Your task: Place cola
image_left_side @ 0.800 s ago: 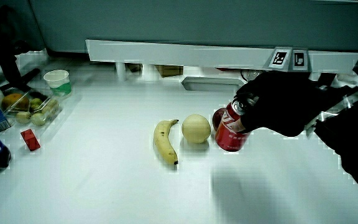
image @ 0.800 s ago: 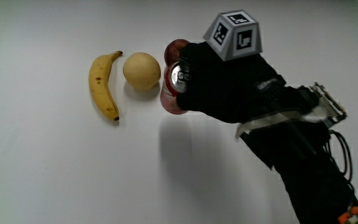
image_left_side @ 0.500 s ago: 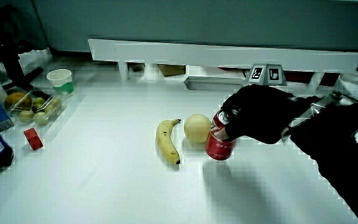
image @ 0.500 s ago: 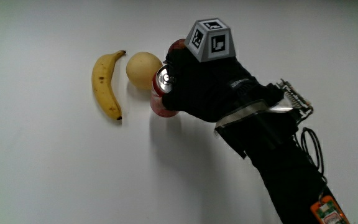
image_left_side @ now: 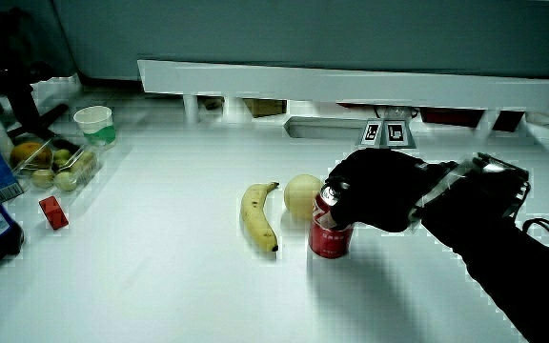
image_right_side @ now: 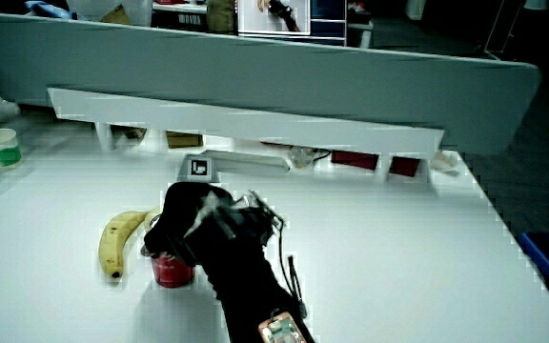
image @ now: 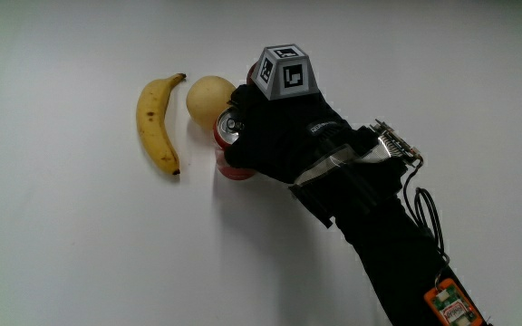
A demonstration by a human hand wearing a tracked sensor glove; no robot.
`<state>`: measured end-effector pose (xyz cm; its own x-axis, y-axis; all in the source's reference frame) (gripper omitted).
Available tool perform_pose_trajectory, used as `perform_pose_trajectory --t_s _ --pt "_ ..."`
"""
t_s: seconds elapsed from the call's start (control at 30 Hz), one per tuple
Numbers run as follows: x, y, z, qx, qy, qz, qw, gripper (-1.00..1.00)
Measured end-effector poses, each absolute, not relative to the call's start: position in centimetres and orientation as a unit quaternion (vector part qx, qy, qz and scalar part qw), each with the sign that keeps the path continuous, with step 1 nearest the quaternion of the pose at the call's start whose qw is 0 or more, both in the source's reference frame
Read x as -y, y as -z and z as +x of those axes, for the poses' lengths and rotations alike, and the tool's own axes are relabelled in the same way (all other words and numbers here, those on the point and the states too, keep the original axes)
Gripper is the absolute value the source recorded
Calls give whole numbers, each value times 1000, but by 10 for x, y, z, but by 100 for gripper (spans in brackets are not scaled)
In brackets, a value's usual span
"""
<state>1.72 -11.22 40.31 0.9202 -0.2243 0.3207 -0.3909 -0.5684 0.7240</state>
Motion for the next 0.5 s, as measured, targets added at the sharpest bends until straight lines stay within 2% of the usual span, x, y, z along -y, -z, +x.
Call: perform_pose_trajectory --t_s 0.1,0.5 --pt "111 -405 14 181 -91 872 445 0" --pt "105 -404 27 173 -110 862 464 -75"
